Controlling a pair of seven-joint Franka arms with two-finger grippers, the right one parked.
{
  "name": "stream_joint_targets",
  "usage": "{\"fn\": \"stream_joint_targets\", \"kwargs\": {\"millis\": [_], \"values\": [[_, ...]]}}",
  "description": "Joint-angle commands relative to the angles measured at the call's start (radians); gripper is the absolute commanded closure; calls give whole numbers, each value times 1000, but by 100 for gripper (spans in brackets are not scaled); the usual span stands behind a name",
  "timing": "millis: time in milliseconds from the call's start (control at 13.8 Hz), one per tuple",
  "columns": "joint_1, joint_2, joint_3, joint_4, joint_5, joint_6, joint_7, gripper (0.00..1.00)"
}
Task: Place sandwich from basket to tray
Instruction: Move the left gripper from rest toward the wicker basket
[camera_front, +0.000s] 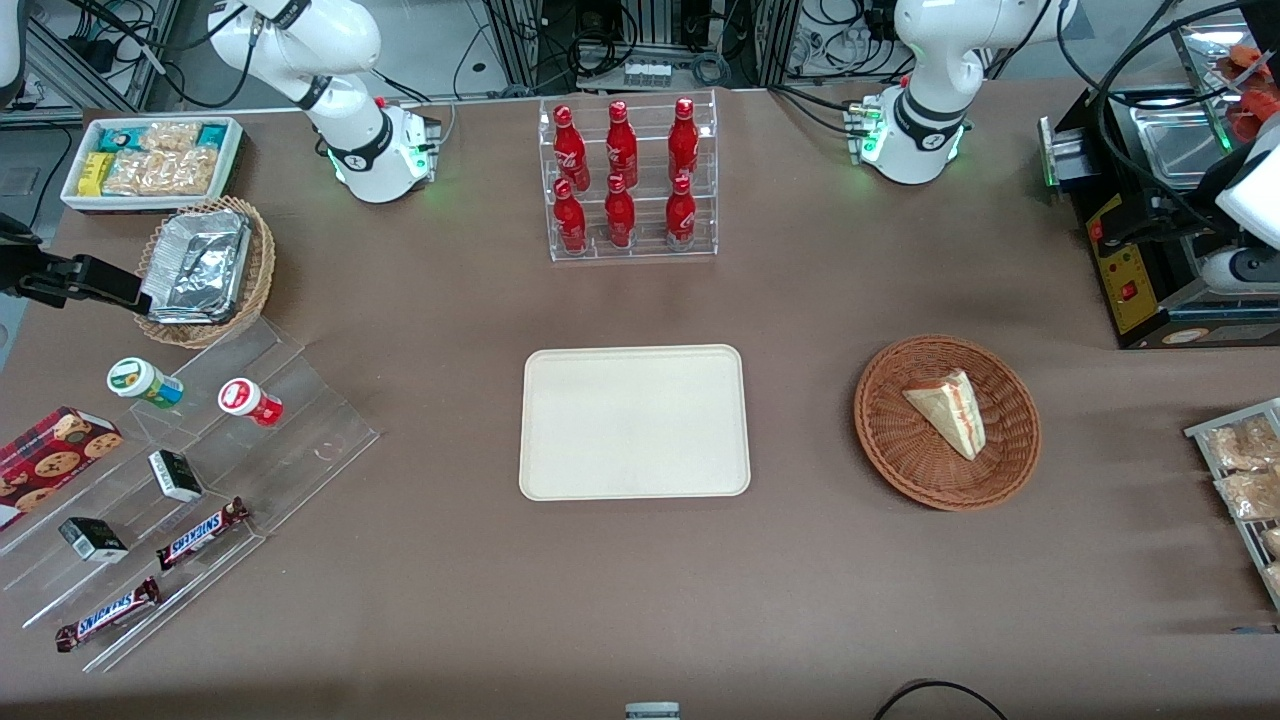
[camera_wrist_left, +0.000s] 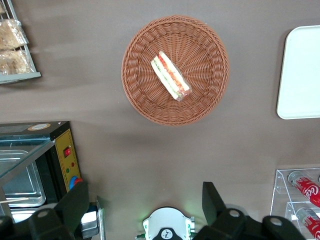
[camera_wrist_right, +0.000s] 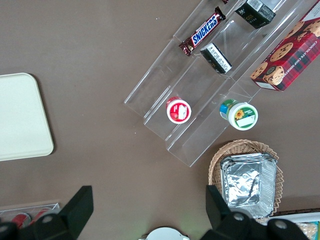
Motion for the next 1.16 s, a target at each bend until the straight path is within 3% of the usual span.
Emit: {"fn": "stream_joint_targets", "kwargs": {"millis": [0,364,582,1091], "values": [[-1,11,5,8,-15,-15,9,0],[-13,69,1,-18,35,35,-5,0],[-13,40,1,-182,54,161,-52,0],[-59,-47,-1,-680,49,756,-640,0]]}}
